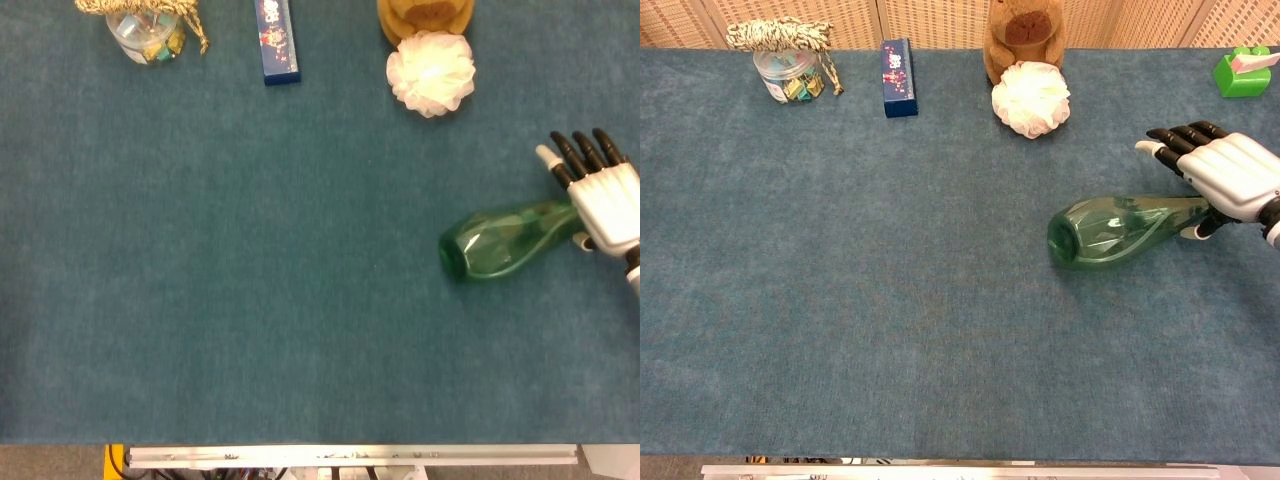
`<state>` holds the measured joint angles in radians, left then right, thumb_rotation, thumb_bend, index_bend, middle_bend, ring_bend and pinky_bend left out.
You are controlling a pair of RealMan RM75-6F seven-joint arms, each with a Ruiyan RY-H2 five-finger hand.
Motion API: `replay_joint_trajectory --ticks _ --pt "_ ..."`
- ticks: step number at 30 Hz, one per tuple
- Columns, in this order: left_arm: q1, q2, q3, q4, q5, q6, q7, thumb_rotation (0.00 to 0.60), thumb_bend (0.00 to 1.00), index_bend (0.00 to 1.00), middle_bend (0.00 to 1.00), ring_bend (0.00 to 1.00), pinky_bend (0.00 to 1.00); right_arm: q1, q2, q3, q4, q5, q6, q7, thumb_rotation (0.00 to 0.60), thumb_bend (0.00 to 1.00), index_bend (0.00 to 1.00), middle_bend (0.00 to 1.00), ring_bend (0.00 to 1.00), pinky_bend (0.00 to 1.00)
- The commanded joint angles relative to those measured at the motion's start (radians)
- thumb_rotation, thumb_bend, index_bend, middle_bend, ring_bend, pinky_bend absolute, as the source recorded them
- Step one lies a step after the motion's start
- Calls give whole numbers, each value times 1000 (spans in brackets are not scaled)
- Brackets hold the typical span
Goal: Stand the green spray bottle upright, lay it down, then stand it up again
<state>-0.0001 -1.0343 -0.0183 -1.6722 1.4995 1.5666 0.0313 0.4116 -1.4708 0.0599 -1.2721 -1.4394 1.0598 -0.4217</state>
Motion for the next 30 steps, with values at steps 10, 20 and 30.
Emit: replay_joint_trajectory --ticks 10,20,30 --pt "1 -1 -3 1 -4 -4 4 600 128 336 348 391 698 13 -53 36 88 36 44 1 600 0 9 0 0 66" --pt "6 -4 -2 4 -2 -1 5 600 128 336 347 391 698 -6 103 -1 -181 56 2 80 600 0 9 0 0 66" --pt "9 -3 0 3 2 0 3 600 128 336 348 391 698 62 307 8 -485 91 -129 127 600 44 36 18 0 66"
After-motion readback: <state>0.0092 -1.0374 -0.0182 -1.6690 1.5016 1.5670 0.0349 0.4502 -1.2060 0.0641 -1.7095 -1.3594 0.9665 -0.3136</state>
